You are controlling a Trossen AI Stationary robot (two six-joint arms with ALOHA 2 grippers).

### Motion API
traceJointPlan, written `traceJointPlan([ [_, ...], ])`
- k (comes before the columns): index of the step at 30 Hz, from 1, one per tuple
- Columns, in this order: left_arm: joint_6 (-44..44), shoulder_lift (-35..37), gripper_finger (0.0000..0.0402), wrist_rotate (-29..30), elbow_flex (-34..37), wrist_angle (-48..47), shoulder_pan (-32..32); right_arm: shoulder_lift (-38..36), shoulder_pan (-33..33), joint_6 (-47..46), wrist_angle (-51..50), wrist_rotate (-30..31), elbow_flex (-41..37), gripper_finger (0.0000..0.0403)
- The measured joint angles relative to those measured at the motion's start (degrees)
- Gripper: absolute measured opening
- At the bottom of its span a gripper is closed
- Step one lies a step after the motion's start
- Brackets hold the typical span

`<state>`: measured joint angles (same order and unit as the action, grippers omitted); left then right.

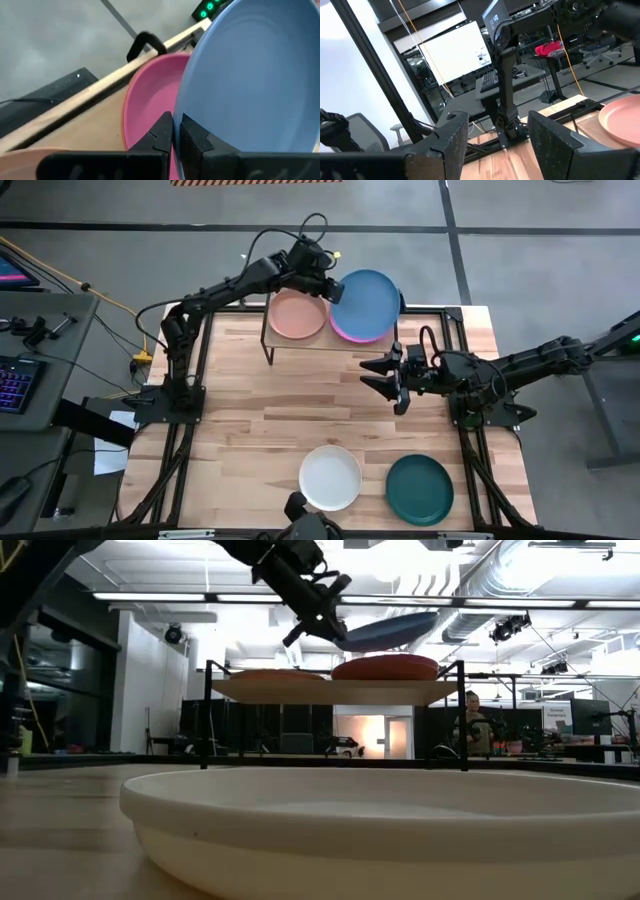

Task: Place and stack plates onto a shelf
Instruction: Stack the blue plate on the pink plate, then stack the green plate on the blue plate

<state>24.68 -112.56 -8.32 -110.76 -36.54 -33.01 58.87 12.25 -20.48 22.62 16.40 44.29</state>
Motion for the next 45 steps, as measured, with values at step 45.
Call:
traceJointPlan([
  [45,-6.4,53.7,0.0114,10.1,44.5,25.3,33.4,0.0,0.0,-2.6,-5.7,2.1,0.0,0.0188],
])
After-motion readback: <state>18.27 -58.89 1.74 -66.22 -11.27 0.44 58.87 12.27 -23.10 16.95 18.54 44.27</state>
